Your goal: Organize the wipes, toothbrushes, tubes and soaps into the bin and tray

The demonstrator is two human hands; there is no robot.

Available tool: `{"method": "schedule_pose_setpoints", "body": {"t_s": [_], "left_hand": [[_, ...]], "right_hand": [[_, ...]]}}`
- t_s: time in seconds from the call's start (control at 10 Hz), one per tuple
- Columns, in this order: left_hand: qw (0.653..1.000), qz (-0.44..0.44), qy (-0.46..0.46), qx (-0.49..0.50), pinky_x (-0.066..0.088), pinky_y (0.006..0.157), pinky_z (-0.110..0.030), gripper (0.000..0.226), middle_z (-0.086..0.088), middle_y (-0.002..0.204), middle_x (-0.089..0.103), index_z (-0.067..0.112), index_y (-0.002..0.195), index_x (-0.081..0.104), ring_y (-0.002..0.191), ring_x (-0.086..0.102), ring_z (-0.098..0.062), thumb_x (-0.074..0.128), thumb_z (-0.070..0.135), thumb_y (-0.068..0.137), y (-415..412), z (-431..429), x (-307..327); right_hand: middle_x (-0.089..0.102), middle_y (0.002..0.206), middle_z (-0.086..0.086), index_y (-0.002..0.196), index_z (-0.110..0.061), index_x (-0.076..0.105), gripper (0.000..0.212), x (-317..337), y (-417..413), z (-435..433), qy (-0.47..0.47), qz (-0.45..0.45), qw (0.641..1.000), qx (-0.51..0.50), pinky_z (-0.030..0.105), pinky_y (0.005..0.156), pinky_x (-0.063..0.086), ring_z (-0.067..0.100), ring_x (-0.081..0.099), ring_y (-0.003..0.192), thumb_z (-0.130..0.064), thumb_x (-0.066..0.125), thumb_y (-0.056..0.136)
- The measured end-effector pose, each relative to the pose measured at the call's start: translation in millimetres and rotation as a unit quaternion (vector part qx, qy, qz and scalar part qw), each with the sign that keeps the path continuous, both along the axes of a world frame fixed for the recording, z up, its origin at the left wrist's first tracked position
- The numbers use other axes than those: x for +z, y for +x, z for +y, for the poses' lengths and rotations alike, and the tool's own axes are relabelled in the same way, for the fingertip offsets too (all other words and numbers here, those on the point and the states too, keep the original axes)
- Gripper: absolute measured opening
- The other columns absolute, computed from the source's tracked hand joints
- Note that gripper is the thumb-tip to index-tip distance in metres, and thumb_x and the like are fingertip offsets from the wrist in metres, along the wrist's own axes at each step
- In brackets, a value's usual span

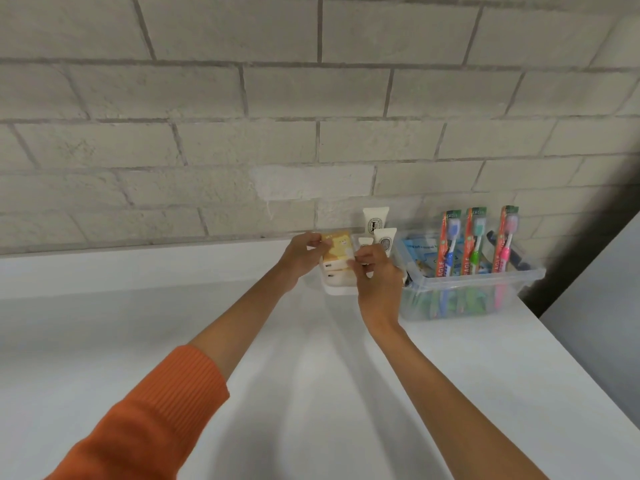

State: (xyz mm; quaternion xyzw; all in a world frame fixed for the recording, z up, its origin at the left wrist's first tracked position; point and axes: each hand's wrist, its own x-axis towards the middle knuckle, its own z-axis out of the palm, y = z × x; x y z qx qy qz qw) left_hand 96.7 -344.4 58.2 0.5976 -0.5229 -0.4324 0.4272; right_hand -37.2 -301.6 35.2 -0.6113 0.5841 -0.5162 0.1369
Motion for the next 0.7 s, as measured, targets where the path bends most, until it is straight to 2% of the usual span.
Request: {"method": "schedule_pose_setpoints", "body": {"t_s": [0.1, 0.2, 0.3, 0.4, 0.6, 0.7], "left_hand": [[1.000, -0.025, 0.002, -0.002, 0.044, 0.103, -0.042, 0.032, -0.003, 0.106, 0.054, 0.006, 0.116, 0.059, 0.104, 0.054, -0.021, 0.058, 0.025, 0.090, -1.0, 0.2, -0.8], [0.999, -0.043, 0.001, -0.004, 0.045, 0.104, -0.042, 0.034, -0.003, 0.107, 0.054, 0.008, 0.118, 0.058, 0.104, 0.055, -0.021, 0.057, 0.027, 0.090, -2.2, 0.4, -1.5], [0.999, -0.054, -0.001, -0.001, 0.047, 0.102, -0.042, 0.035, -0.007, 0.110, 0.057, 0.007, 0.118, 0.058, 0.101, 0.056, -0.020, 0.058, 0.028, 0.090, -3.3, 2.1, -1.2], [0.998, -0.055, 0.011, 0.007, 0.047, 0.102, -0.041, 0.046, -0.010, 0.122, 0.058, 0.007, 0.125, 0.053, 0.108, 0.057, -0.024, 0.060, 0.034, 0.088, -2.9, 2.9, -2.4], [0.998, -0.054, 0.018, 0.029, 0.047, 0.099, -0.038, 0.057, -0.008, 0.128, 0.052, 0.013, 0.132, 0.043, 0.116, 0.054, -0.024, 0.061, 0.040, 0.086, 0.1, 12.5, 3.5], [0.996, -0.087, -0.003, 0.036, 0.048, 0.093, -0.034, 0.055, -0.006, 0.129, 0.052, 0.016, 0.131, 0.044, 0.110, 0.053, -0.020, 0.060, 0.042, 0.086, 2.7, 24.1, 12.1]], "right_hand": [[0.069, 0.090, 0.004, 0.097, -0.008, 0.060, 0.015, -1.2, -0.1, 0.3, 0.006, 0.003, 1.000, 0.003, 0.027, 0.069, 0.053, 0.016, 0.064, 0.076, -0.013, 0.066, 0.084], [0.069, 0.090, 0.005, 0.097, -0.008, 0.059, 0.014, -3.2, -1.0, -0.3, 0.011, 0.003, 1.000, 0.009, 0.028, 0.070, 0.055, 0.017, 0.064, 0.078, -0.012, 0.065, 0.085], [0.068, 0.090, 0.005, 0.096, -0.008, 0.059, 0.013, -3.5, -2.0, -0.5, 0.015, 0.007, 1.000, 0.014, 0.026, 0.070, 0.054, 0.017, 0.064, 0.079, -0.011, 0.065, 0.085], [0.067, 0.091, 0.006, 0.096, -0.009, 0.059, 0.013, -4.1, -4.2, -0.7, 0.018, 0.008, 1.000, 0.020, 0.025, 0.071, 0.053, 0.018, 0.063, 0.079, -0.011, 0.065, 0.085], [0.066, 0.092, 0.006, 0.094, -0.009, 0.060, 0.013, 1.9, -6.4, 4.7, 0.002, 0.022, 0.999, 0.028, 0.036, 0.073, 0.056, 0.020, 0.063, 0.081, -0.010, 0.068, 0.083], [0.065, 0.091, 0.007, 0.092, -0.009, 0.060, 0.012, 11.6, -6.1, 11.0, -0.009, 0.015, 0.999, 0.031, 0.038, 0.073, 0.056, 0.021, 0.062, 0.081, -0.010, 0.068, 0.083]]}}
